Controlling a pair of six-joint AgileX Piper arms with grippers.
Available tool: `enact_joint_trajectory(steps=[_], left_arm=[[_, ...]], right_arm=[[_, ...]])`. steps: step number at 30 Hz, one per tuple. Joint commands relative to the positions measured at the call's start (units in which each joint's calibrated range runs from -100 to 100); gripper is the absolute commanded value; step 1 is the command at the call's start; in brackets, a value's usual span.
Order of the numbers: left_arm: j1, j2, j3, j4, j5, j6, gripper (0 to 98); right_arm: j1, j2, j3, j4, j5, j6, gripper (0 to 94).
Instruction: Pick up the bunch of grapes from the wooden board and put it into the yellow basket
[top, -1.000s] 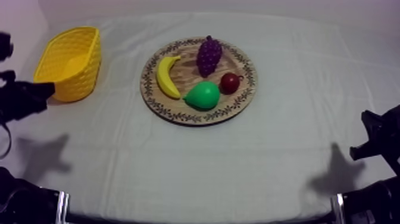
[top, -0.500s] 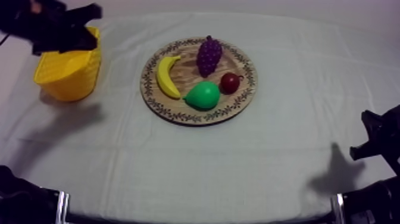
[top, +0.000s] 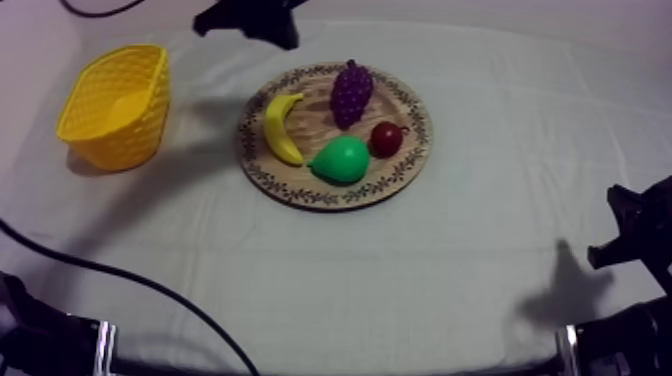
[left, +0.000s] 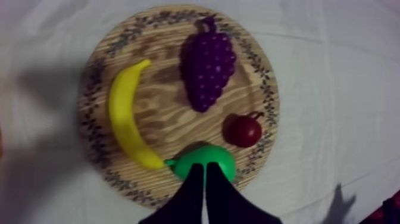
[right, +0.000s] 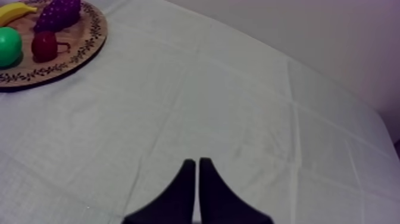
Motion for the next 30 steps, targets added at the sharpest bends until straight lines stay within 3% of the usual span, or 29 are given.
enact_joint_trajectory(steps=[1, 10, 16, 30], left_arm=[[0.8, 6.4, -10.3, -0.01, 1.1, 0.1, 0.0], [2.9, 17.9, -28.6, -0.22, 6.3, -1.0, 2.9], [3.2, 21.5, -33.4, -0.65, 8.0, -0.7, 5.4], [2.5, 23.3, -31.9, -1.75, 8.5, 0.7, 62.2]], right_arm=[[0.0, 0.0, 0.0, 0.0, 0.0, 0.0, 0.3], [-0.1, 0.0, 0.0, 0.0, 0.0, 0.0, 0.3], [-0.1, 0.0, 0.0, 0.0, 0.0, 0.0, 0.3], [-0.1, 0.0, 0.0, 0.0, 0.0, 0.0, 0.3]])
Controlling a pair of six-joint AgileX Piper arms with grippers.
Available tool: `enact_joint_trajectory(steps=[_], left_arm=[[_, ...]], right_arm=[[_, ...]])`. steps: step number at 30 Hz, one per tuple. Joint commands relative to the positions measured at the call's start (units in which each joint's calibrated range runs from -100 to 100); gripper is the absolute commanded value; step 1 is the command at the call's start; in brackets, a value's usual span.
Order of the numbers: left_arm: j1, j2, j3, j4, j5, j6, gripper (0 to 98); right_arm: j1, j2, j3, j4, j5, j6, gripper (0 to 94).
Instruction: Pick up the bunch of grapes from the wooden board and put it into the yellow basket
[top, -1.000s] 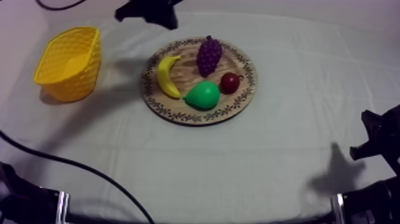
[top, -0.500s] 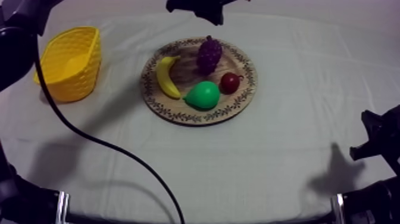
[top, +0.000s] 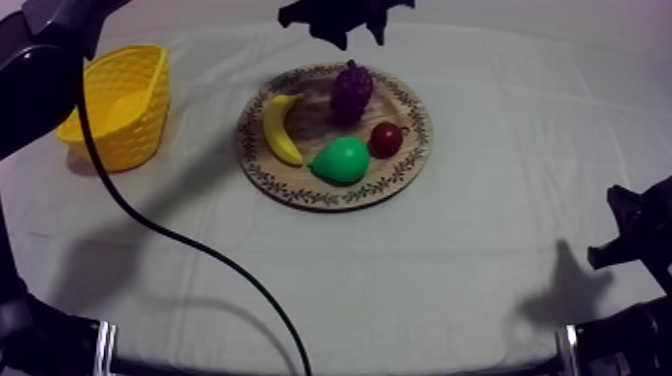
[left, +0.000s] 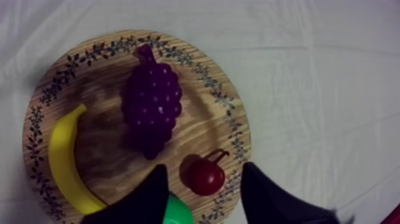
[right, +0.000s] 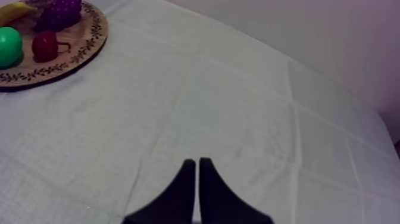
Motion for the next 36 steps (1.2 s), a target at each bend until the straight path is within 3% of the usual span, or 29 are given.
enact_joint_trajectory(steps=[1, 7, 14, 23, 36], left_arm=[[-0.1, 0.0, 0.5, -0.24, 0.0, 0.3, 65.1], [-0.1, 0.2, 0.8, -0.53, 0.0, 0.0, 79.0], [-0.4, 2.2, -1.1, -0.59, 0.0, -1.2, 87.1], [-1.2, 11.3, -7.8, -0.81, 1.6, -2.2, 89.0], [-2.0, 26.5, -25.7, -1.98, 10.9, -4.3, 90.1]], right_arm=[[-0.1, 0.0, 0.0, 0.0, 0.0, 0.0, 0.3], [-0.1, 0.0, 0.0, 0.0, 0.0, 0.0, 0.3], [-0.1, 0.0, 0.0, 0.0, 0.0, 0.0, 0.3], [-0.1, 0.0, 0.0, 0.0, 0.0, 0.0, 0.3], [-0.1, 0.0, 0.0, 0.0, 0.0, 0.0, 0.3]])
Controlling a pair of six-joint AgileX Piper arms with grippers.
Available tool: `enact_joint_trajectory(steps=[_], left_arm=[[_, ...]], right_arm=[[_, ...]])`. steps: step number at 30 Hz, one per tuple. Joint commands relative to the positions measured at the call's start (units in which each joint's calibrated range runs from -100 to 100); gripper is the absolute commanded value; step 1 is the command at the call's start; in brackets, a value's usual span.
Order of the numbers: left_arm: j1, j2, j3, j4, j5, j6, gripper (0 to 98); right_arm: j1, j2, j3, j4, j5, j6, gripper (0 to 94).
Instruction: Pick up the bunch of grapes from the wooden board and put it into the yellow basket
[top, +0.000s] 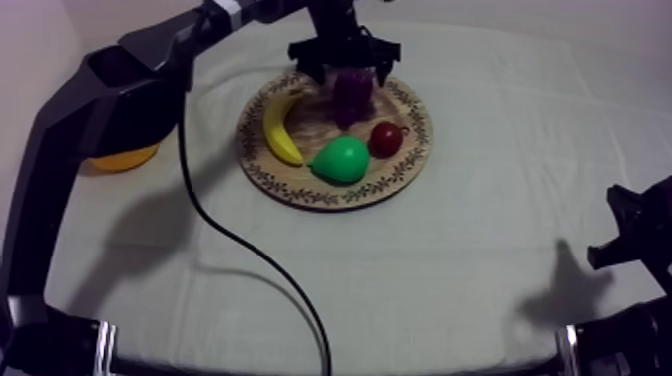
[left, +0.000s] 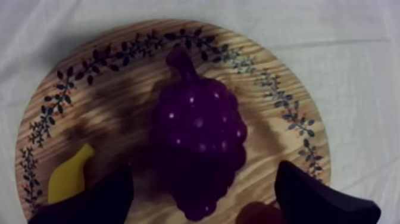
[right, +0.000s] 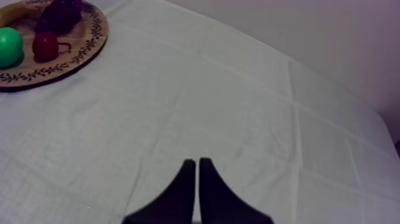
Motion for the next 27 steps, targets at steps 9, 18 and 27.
enact_joint_trajectory(steps=[9, 18, 27], left_arm=[[-0.2, 8.4, -10.2, -0.42, 1.8, -2.1, 89.2], [0.3, 10.2, -11.2, -1.14, 2.3, -2.7, 58.3], [0.3, 8.3, -10.3, -1.34, 2.7, -2.8, 55.2]], right_arm=[[0.0, 0.0, 0.0, 0.0, 0.0, 0.1, 0.3], [0.0, 0.0, 0.0, 0.0, 0.0, 0.1, 0.3], [0.0, 0.0, 0.0, 0.0, 0.0, 0.1, 0.3]])
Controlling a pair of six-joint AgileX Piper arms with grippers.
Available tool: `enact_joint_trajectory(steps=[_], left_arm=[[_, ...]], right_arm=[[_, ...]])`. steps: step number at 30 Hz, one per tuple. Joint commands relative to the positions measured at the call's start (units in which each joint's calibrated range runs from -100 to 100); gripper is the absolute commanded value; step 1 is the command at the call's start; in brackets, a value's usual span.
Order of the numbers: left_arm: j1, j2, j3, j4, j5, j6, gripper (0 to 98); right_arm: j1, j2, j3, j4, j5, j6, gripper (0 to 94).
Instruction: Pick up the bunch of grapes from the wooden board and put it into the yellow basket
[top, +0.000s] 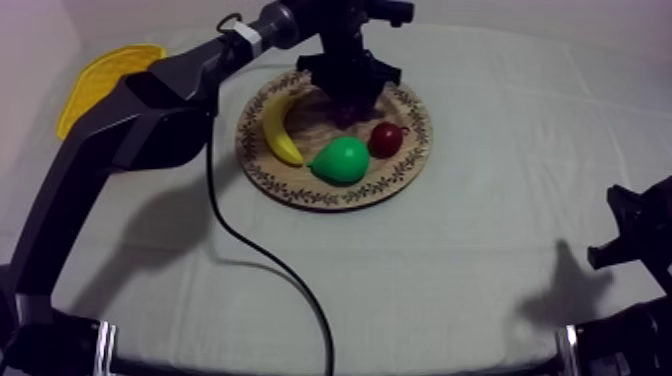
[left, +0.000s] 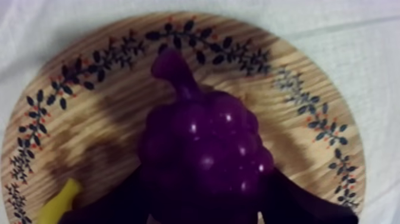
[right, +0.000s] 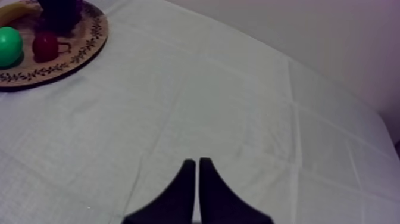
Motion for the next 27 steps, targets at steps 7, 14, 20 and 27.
enact_joint_trajectory(steps=[7, 14, 20, 27], left_arm=[[0.4, -9.9, 9.5, -0.40, -2.2, 0.3, 55.3], [1.4, -21.5, 16.9, -1.14, -1.6, 0.9, 55.8], [2.1, -28.2, 22.3, -1.15, -1.5, 1.3, 56.0], [1.0, -32.5, 28.0, -1.72, -1.5, 1.5, 56.2]], right_arm=[[0.0, 0.0, 0.0, 0.0, 0.0, 0.0, 0.3], [0.0, 0.0, 0.0, 0.0, 0.0, 0.0, 0.3], [0.0, 0.0, 0.0, 0.0, 0.0, 0.0, 0.3], [0.0, 0.0, 0.0, 0.0, 0.0, 0.0, 0.3]])
